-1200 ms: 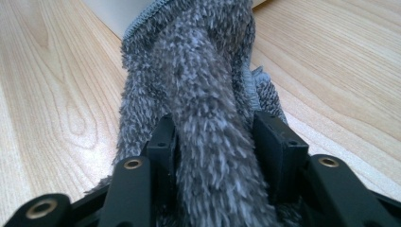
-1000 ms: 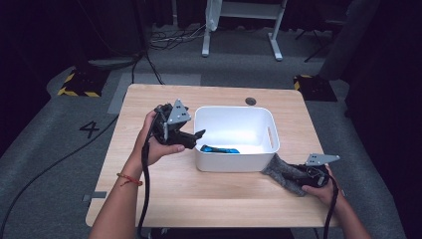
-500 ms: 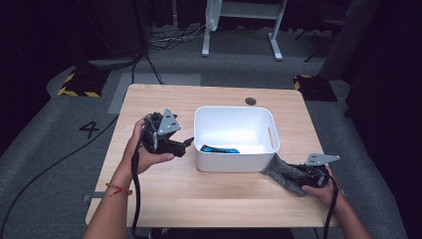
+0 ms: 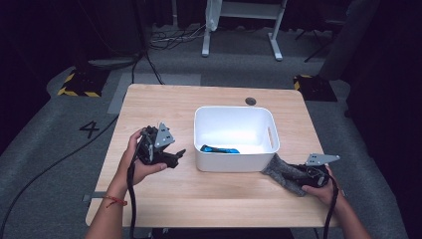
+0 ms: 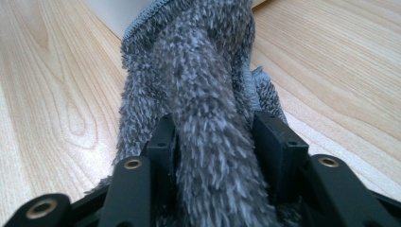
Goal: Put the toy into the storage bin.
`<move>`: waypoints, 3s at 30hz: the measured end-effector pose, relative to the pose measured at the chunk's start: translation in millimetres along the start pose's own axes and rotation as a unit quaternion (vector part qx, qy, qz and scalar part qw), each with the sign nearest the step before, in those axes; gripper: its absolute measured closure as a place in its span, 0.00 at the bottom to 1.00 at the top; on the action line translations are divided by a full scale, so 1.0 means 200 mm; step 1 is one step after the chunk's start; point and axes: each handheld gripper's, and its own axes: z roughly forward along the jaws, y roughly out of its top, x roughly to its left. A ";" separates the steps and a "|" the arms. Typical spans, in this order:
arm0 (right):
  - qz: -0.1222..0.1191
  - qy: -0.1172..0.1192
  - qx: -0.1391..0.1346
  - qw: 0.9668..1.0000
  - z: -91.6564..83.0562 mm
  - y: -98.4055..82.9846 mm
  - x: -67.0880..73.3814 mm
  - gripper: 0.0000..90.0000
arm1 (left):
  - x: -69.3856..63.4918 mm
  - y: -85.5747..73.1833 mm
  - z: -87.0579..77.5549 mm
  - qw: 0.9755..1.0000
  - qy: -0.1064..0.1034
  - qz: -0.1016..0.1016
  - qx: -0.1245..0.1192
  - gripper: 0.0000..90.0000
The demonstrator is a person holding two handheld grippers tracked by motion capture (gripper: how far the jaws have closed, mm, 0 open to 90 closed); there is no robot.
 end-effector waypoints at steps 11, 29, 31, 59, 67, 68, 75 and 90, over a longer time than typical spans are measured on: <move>0.000 0.000 0.000 1.000 0.00 0.00 0.00 0.61 | -0.05 -0.18 0.09 0.999 -0.002 -0.013 0.038 0.18; 0.002 0.001 0.001 1.000 0.00 0.00 0.00 0.61 | -0.07 -0.44 0.16 0.995 0.005 -0.036 0.088 0.18; 0.003 0.002 0.000 1.000 0.00 0.00 0.00 0.61 | -0.08 -0.47 0.17 0.995 0.006 -0.036 0.097 0.18; -0.002 0.001 0.001 1.000 0.00 0.00 0.00 0.58 | -0.09 -0.73 0.13 0.987 -0.039 -0.143 0.054 0.17; -0.005 -0.006 0.001 1.000 0.00 0.00 0.01 0.58 | -0.09 -0.73 0.13 0.988 -0.039 -0.142 0.054 0.17; -0.005 -0.006 0.001 1.000 0.00 0.00 0.01 0.58 | -0.09 -0.73 0.13 0.988 -0.039 -0.142 0.054 0.17; -0.005 -0.011 0.001 1.000 0.00 0.00 0.02 0.57 | -0.09 -0.73 0.13 0.988 -0.039 -0.142 0.054 0.17; -0.005 -0.010 0.002 1.000 0.00 0.00 0.01 0.56 | -0.08 -0.73 0.13 0.987 -0.040 -0.143 0.056 0.17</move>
